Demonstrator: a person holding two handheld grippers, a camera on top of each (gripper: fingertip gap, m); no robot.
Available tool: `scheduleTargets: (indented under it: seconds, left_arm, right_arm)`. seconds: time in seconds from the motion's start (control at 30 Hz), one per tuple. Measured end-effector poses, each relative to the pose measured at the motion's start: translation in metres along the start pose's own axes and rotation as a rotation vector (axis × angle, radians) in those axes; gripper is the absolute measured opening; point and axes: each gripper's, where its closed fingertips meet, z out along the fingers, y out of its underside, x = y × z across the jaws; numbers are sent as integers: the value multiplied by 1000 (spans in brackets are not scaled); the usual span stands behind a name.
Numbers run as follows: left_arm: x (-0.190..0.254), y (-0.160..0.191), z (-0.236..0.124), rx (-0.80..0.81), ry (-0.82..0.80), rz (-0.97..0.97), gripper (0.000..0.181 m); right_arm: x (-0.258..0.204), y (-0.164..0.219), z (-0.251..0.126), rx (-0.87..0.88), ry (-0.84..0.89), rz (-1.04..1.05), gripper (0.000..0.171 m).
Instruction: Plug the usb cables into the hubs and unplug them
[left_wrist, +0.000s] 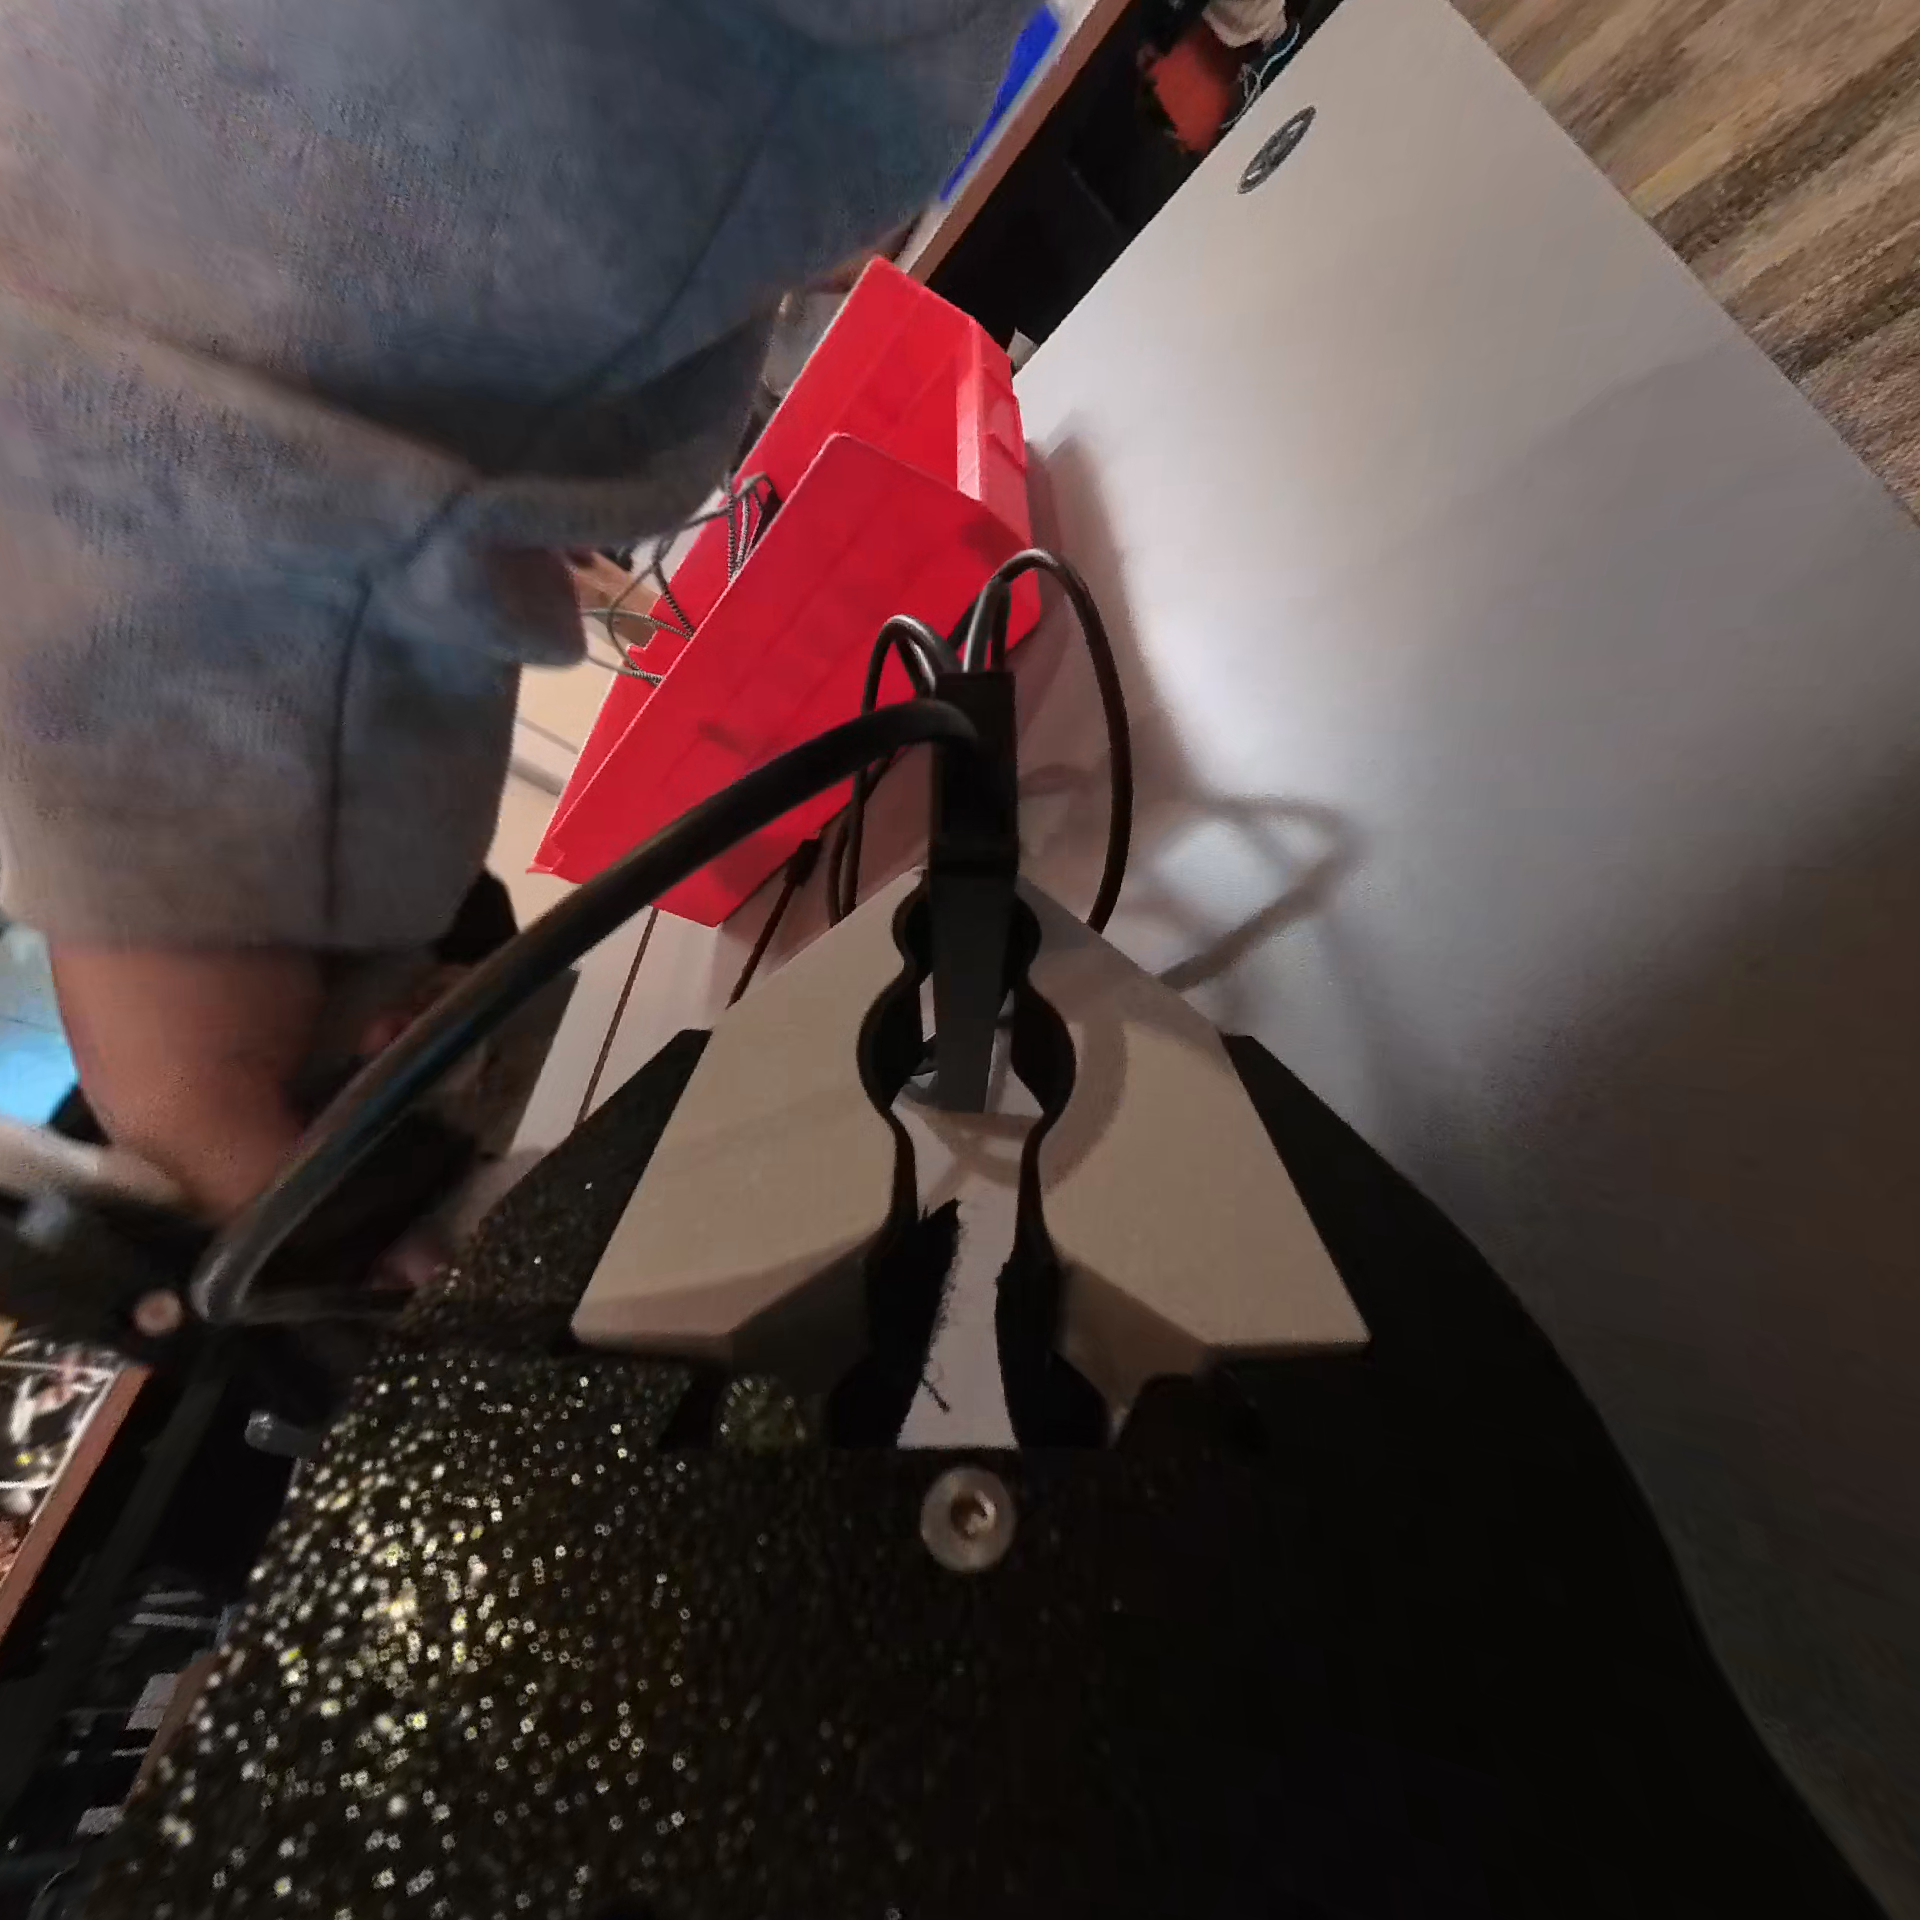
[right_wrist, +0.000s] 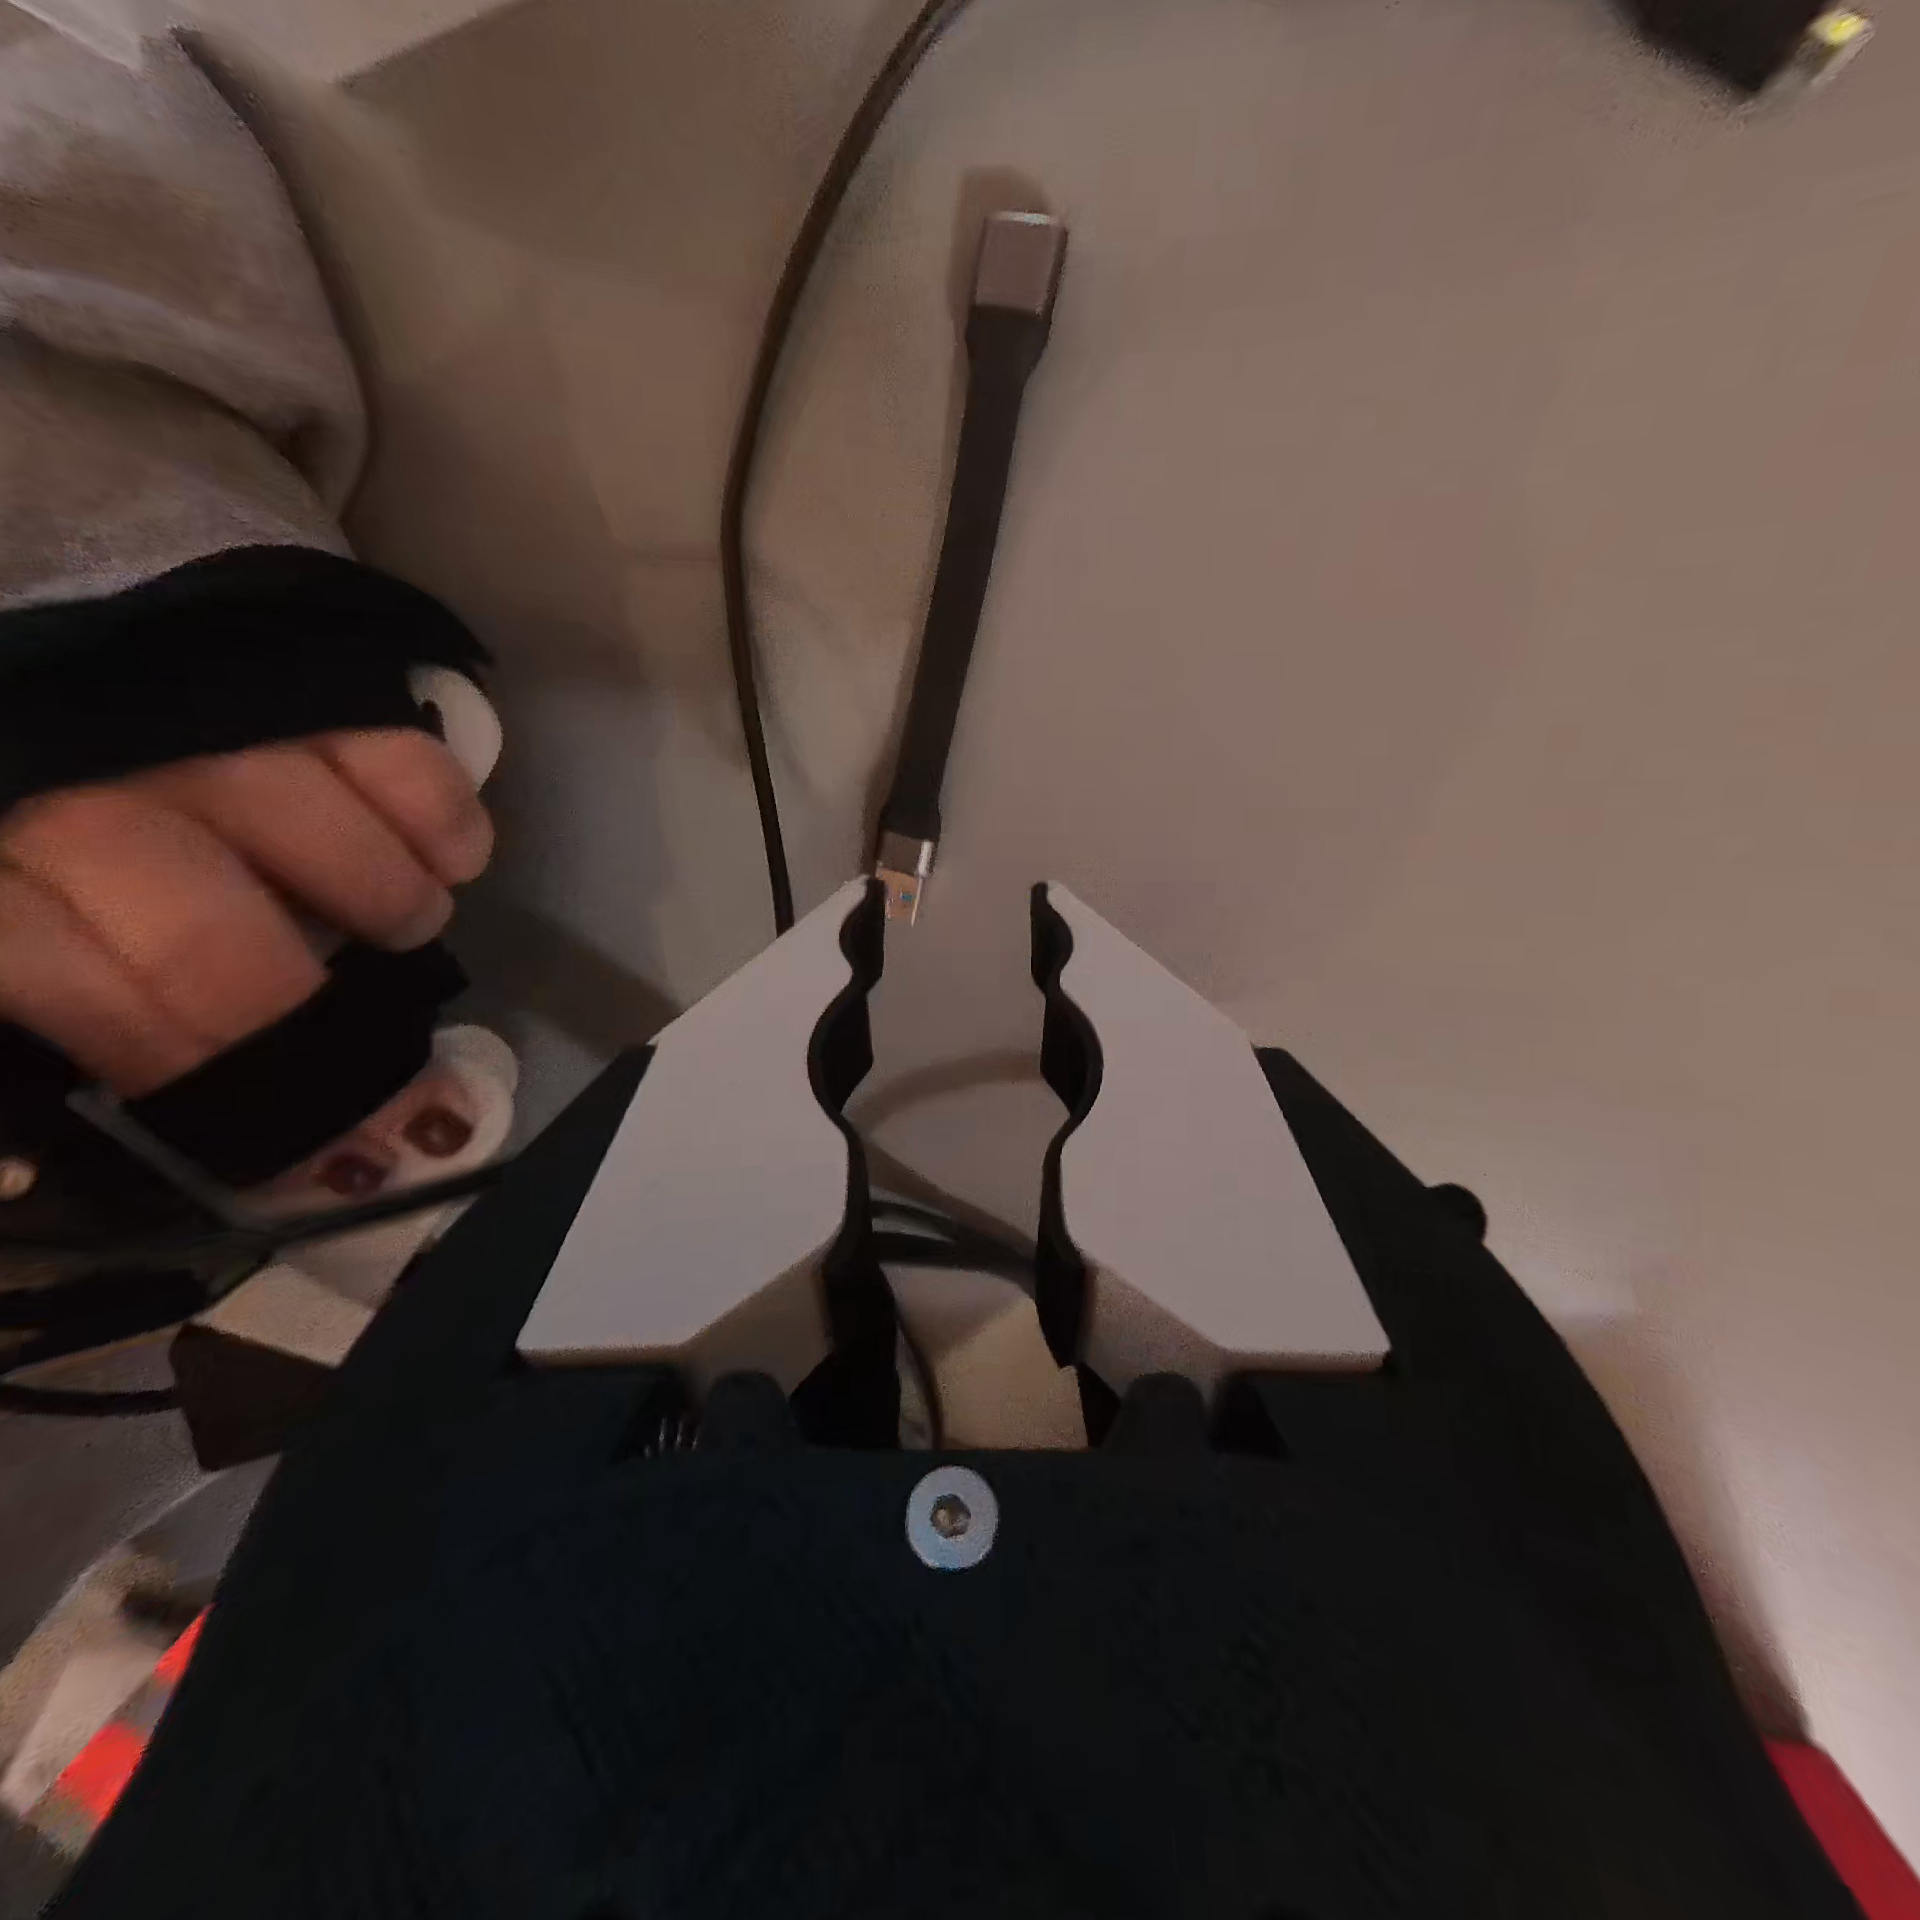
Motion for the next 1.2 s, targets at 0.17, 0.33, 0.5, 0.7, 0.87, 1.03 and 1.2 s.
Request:
scheduleTargets:
  seconds: [0.17, 0.33, 0.5, 0.7, 0.87, 1.03, 1.2]
  left_arm:
    - [0, 1, 1, 3, 16, -27, 8]
    - [1, 1, 3, 2, 23, -22, 8]
    - [0, 1, 4, 2, 24, -25, 8]
    - [-1, 2, 5, 2, 25, -28, 8]
    - [-2, 3, 7, -1, 22, -27, 8]
    - [-7, 4, 7, -2, -15, -4, 8]
    - [-21, 8, 4, -12, -84, 4, 9]
  right_arm:
    - [1, -3, 31, -156, -14, -45, 24]
    - [-5, 9, 42, -327, 3, -61, 27]
    - [-7, 6, 47, -367, 91, -117, 21]
    - [-1, 6, 47, -400, 209, -214, 12]
    - [5, 8, 42, -351, 259, -276, 12]
    - [15, 8, 19, -252, 347, -285, 11]
    - [29, 23, -16, -185, 427, -196, 12]
